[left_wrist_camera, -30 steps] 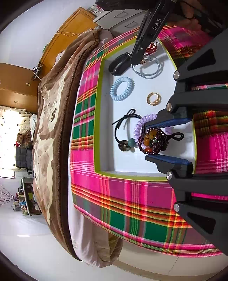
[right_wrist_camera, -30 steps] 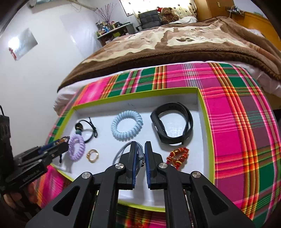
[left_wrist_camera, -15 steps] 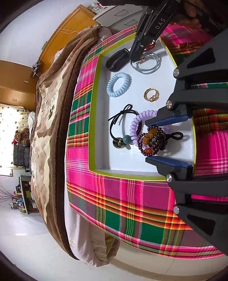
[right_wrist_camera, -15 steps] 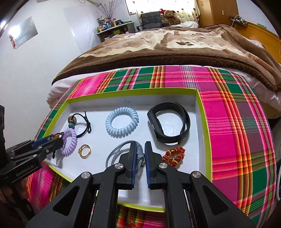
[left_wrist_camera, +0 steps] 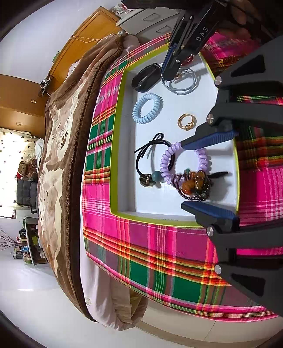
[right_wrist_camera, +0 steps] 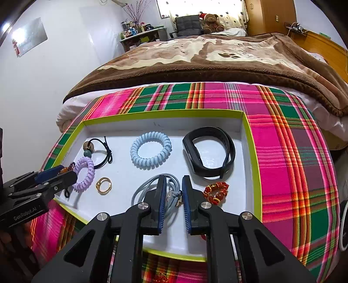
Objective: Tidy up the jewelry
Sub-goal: 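Open the left tool to drop the beaded bracelet while the right tool releases the grey cord, then move both open tools back over the remaining jewelry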
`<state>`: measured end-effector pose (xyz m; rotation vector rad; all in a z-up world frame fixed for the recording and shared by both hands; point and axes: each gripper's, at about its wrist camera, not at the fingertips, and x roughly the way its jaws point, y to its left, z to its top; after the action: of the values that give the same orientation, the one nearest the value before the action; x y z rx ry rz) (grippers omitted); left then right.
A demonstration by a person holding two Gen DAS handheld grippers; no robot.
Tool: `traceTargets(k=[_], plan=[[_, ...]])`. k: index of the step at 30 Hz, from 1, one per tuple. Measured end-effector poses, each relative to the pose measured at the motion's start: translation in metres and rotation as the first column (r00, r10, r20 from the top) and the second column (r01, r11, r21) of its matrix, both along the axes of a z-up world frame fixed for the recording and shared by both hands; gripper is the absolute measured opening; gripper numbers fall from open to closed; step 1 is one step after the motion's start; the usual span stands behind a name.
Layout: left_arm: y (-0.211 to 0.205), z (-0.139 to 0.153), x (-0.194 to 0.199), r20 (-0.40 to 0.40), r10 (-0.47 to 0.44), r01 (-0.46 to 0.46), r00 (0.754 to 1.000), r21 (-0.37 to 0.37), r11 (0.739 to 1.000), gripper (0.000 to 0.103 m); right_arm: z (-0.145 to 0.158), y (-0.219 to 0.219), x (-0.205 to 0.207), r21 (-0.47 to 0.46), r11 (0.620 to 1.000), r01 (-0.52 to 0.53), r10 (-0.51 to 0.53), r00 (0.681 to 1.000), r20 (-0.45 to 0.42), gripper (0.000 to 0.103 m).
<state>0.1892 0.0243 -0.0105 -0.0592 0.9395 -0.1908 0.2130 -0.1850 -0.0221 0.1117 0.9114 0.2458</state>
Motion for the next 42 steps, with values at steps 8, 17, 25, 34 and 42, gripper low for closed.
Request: traceTargets(k=[8,17,25,34,42], plan=[[-0.001,0.008,-0.008,0.016,-0.003,0.003,1.000,-0.004,1.000,0.053,0.006,0.002,-0.006,0.010,1.000,-0.007,0.007,1.000,0.017,0.038],[-0.003,0.021,-0.029,0.046,-0.012,0.014,0.999,-0.031,0.999,0.056,0.019,-0.008,-0.027,0.037,0.999,0.000,-0.002,0.999,0.045,0.038],[-0.004,0.028,-0.056,0.065,-0.023,0.027,0.998,-0.061,0.998,0.056,0.027,-0.025,-0.058,0.058,0.998,0.024,-0.027,0.998,0.052,0.038],[-0.002,0.023,-0.081,0.054,-0.015,0.019,0.998,-0.082,0.996,0.056,0.013,-0.034,-0.095,0.076,0.997,0.034,-0.034,0.999,0.006,0.039],[0.004,0.018,-0.099,0.044,-0.011,0.015,0.999,-0.098,0.995,0.056,-0.001,-0.023,-0.105,0.047,0.999,0.019,-0.017,0.999,-0.032,0.039]])
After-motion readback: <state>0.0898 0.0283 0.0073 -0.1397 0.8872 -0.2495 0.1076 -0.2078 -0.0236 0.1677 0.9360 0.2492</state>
